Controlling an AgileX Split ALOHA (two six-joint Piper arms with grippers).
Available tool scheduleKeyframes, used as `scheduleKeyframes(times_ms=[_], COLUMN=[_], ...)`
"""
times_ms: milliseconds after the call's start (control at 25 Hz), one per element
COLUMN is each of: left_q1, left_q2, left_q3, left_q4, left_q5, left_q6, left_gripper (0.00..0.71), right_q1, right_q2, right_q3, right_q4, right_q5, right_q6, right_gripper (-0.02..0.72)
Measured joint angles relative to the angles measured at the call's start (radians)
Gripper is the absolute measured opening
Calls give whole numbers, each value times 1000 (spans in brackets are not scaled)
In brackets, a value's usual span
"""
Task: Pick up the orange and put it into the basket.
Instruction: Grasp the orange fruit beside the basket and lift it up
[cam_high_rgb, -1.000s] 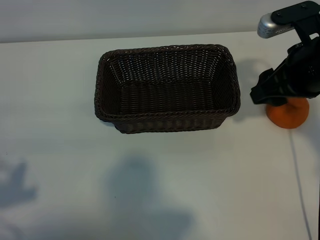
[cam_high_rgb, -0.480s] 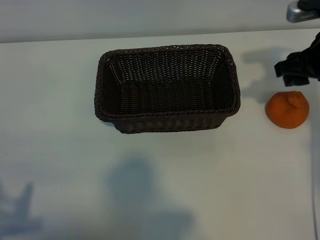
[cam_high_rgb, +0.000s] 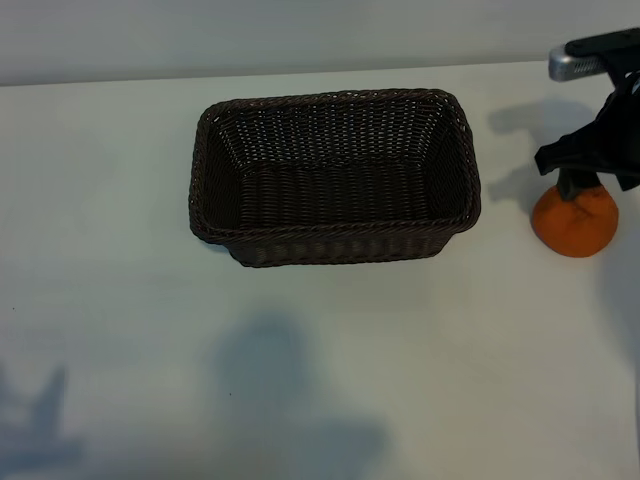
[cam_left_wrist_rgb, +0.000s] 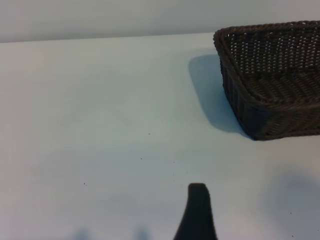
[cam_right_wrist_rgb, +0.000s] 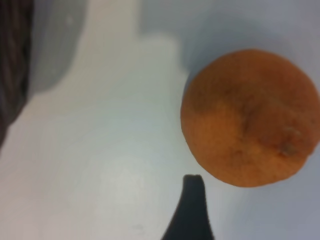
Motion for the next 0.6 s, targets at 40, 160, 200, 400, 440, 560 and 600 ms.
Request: scheduleKeyframes(times_ms=[40, 160, 200, 400, 440, 560, 600], left_q1=[0, 0, 0, 0, 0, -1, -1], left_q2=[0, 0, 0, -1, -1, -1, -1], left_q3=[0, 0, 0, 1, 3, 4, 4], left_q4=[7, 60, 78, 107, 107, 99, 92], left_q5=[0, -3, -4, -14, -22, -35, -37], left_q6=[1, 28, 39, 52, 52, 42, 40], left_gripper=[596, 596, 596, 596, 596, 596, 596], right_q1=[0, 0, 0, -3, -7, -24, -29], right_q2=[10, 32, 39, 43, 43, 45, 45], right_q3=[-1, -2, -2, -2, -2, -2, -2], right_q4=[0, 0, 0, 0, 0, 0, 0], right_q5=[0, -1, -5, -29, -32, -35, -38], right_q6=[0, -1, -2, -2, -2, -2, -2], right_gripper=[594, 594, 594, 594, 594, 594, 594])
